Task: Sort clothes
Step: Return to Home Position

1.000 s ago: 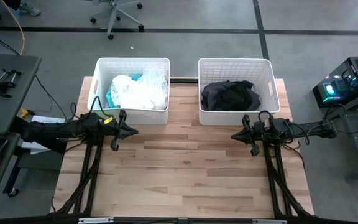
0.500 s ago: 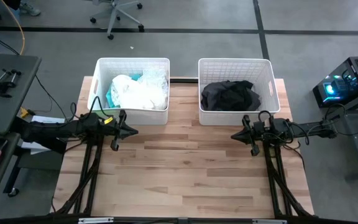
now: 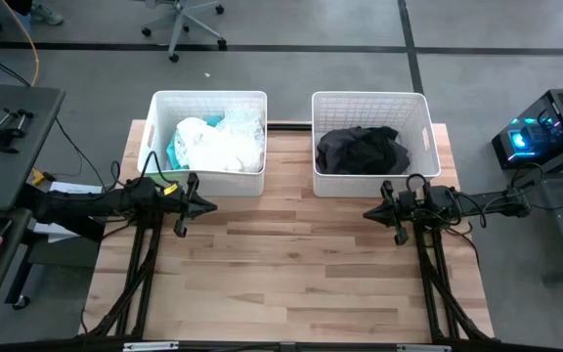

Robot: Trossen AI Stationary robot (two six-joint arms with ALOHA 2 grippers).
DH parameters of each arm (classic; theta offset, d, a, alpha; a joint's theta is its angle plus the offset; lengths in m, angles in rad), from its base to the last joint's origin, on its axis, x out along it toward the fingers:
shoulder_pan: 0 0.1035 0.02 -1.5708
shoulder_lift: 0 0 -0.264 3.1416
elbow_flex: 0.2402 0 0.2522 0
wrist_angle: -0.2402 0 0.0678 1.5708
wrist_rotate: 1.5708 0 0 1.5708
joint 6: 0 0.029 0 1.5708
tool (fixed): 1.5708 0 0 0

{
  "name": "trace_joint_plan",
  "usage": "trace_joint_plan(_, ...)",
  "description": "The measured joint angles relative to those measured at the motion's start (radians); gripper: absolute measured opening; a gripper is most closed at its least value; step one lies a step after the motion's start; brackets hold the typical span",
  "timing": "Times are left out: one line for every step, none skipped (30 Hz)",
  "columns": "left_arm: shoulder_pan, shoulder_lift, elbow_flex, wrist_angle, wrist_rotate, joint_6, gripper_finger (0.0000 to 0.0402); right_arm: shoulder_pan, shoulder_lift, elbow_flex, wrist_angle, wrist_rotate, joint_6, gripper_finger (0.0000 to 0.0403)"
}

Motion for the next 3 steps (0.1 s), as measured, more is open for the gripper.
trace_joint_plan(0.0,0.0,0.0,0.0,0.0,0.0,0.0003,0.0,0.0,0.0,0.0,0.0,0.0,0.0)
trace_joint_plan(0.0,0.0,0.0,0.0,0.0,0.0,0.0003,0.0,0.0,0.0,0.0,0.0,0.0,0.0)
trace_joint_plan(0.0,0.0,0.0,0.0,0.0,0.0,0.0003,0.0,0.0,0.0,0.0,0.0,0.0,0.0)
